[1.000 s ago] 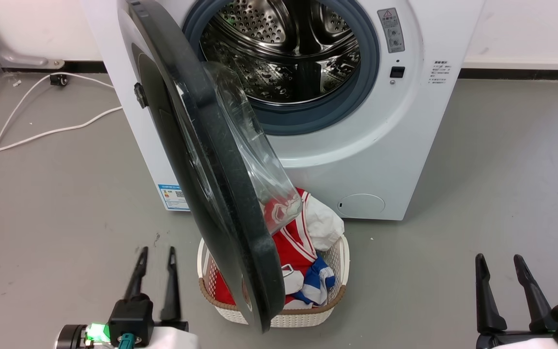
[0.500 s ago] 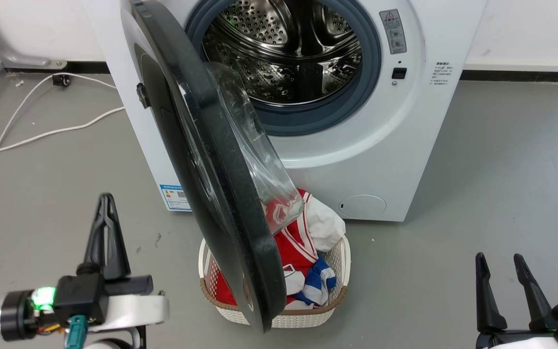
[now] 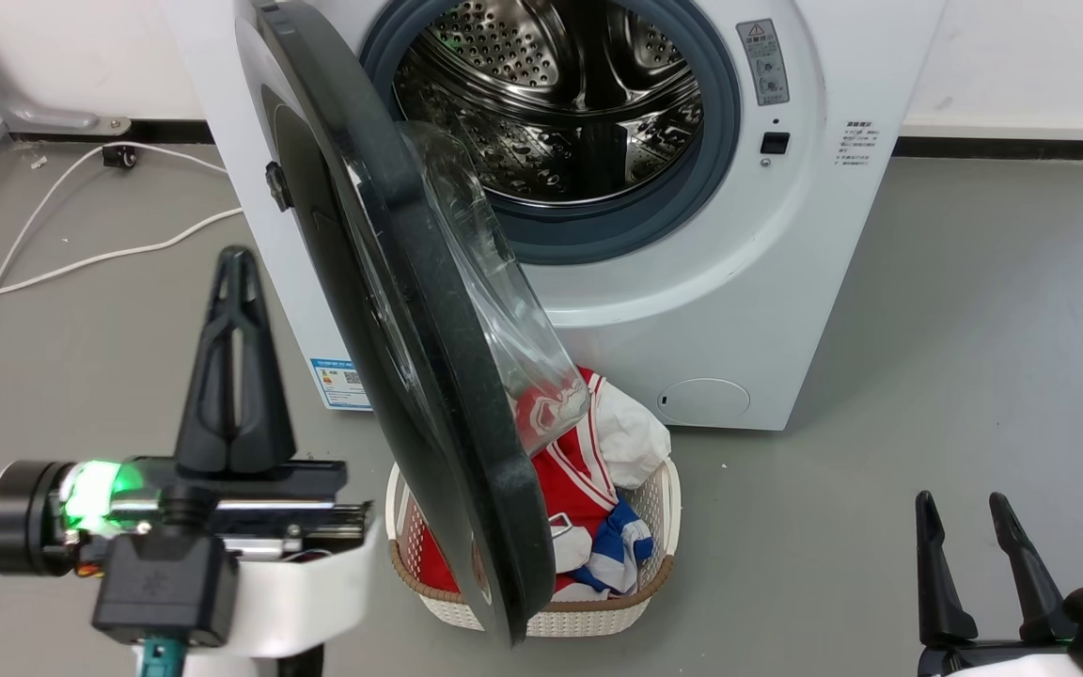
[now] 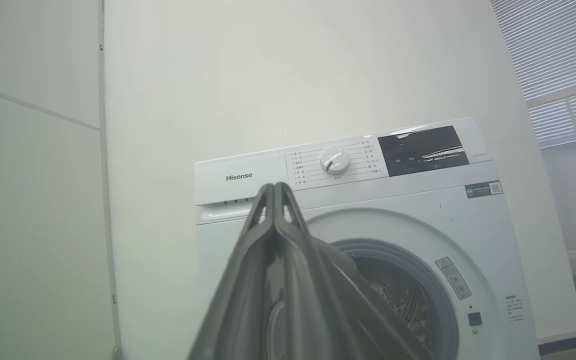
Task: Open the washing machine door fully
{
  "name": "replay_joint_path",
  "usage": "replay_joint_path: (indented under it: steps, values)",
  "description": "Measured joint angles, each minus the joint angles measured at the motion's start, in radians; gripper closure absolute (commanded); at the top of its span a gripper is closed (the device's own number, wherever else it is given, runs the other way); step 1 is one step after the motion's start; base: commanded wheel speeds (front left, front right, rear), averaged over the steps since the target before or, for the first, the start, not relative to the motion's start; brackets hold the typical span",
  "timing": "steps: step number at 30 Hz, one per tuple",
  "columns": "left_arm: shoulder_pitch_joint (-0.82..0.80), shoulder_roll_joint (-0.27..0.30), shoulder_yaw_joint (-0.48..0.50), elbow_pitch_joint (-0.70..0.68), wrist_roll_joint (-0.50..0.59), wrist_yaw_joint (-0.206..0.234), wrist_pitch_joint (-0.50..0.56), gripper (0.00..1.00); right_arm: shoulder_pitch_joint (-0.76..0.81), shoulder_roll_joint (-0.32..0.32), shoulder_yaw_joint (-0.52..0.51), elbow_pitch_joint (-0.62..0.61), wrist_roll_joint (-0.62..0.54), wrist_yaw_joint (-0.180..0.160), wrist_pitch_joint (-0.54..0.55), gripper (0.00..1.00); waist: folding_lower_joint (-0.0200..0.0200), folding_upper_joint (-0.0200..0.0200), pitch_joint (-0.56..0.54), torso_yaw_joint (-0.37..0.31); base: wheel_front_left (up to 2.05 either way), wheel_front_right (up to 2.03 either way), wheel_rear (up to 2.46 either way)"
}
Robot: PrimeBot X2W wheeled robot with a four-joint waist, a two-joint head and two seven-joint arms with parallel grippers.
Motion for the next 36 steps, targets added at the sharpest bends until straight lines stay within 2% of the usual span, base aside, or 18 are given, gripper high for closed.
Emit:
replay_joint_path:
  steps: [9,19,36]
  values:
    - [-0.074,-0.009,-0.189,-0.054,0.017,-0.059,0.000,1.00,-0.002,0.000,0.002,0.000,0.000,0.000,0.000,0.00,0.0000,0.0000,0.002,-0.007,0.00,0.00,0.00]
    - [-0.146,-0.030,-0.376,-0.030,0.015,-0.114,0.000,1.00,-0.002,0.000,0.008,0.002,0.000,0.000,0.000,0.00,0.0000,0.0000,0.005,-0.017,0.00,0.00,0.00]
    - [-0.169,-0.068,-0.617,0.076,-0.020,-0.142,0.000,1.00,-0.015,0.000,0.018,0.006,0.006,0.000,0.000,0.00,0.0000,0.0000,0.013,-0.025,0.00,0.00,0.00]
